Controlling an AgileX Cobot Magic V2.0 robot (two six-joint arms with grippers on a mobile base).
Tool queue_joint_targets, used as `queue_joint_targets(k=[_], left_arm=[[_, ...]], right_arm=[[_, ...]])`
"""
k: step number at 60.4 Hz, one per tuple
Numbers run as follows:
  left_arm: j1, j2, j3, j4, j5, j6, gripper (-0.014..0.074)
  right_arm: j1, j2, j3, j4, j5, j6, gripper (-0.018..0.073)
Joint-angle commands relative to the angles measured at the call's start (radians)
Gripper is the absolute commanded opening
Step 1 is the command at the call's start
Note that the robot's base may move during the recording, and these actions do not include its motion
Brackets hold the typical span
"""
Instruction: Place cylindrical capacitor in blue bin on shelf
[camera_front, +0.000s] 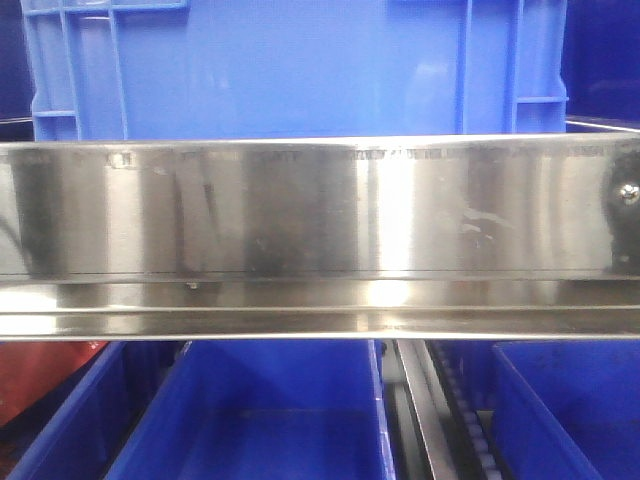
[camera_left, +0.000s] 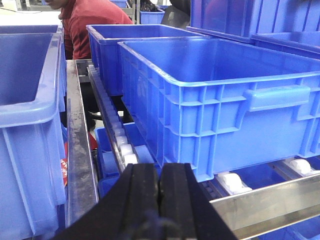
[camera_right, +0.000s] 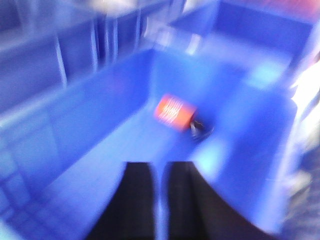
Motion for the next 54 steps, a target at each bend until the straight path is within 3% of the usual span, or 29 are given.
queue_joint_targets(k=[1,8,26,54], left_arm=[[0.001,-0.004,0.005,0.001,0.002,-0.009,-0.0111],[0.001,-0.004,0.005,0.003,0.013,-0.009,-0.0111],[0.001,-0.004,0.005,0.048,0.011,-0.009,-0.0111],[0.001,-0.004,0.005,0.052,-0.014,-0.009,-0.0111]], right_arm=[[-0.003,-0.091,0.060,-0.099,-0.010,0.040,-0.0115],[-0.003,-0.225,0.200,-0.222,-0.040,0.114,-0.0123],[-0.003,-0.569,0.633,-0.346,-0.208,0.210,-0.0123],[-0.003,-1.011,1.262,-0.345,-0.504,0.231,-0.0123]])
